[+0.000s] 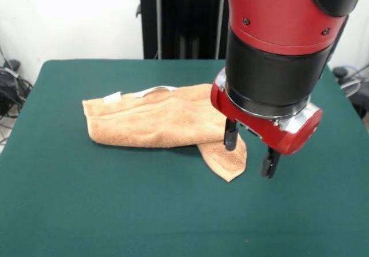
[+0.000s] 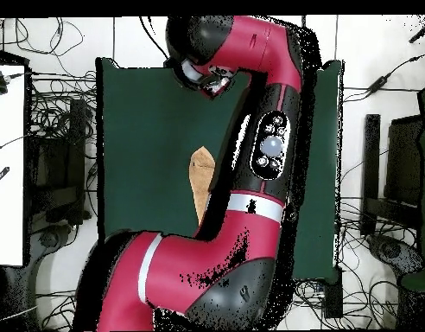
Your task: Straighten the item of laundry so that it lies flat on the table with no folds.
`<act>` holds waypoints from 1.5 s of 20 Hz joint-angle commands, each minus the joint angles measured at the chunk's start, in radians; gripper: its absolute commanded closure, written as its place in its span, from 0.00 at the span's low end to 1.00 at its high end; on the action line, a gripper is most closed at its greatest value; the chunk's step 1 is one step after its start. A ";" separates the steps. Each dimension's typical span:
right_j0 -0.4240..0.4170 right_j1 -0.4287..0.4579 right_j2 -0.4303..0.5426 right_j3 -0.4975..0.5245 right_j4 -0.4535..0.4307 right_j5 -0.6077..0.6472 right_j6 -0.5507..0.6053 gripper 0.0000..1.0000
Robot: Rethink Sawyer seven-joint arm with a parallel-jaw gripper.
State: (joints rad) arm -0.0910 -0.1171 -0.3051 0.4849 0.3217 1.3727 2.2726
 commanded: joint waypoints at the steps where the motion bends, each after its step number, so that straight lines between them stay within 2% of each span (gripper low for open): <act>1: 0.008 0.019 0.100 0.236 0.026 -0.073 0.197 0.00; 8: 0.006 0.061 0.078 0.209 -0.004 -0.089 0.158 0.00; 12: 0.009 0.106 0.036 0.133 -0.035 -0.035 0.167 0.00; 17: 0.008 0.142 0.031 0.106 -0.045 -0.047 0.158 0.00; 22: 0.002 0.180 0.044 0.081 -0.031 -0.034 0.154 0.00; 27: -0.012 0.221 0.074 0.050 0.014 0.032 0.164 0.00; 30: -0.020 0.227 0.098 0.063 0.038 0.039 0.158 0.00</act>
State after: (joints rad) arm -0.0893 0.0687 -0.3042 0.4822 0.3293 1.3719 2.2726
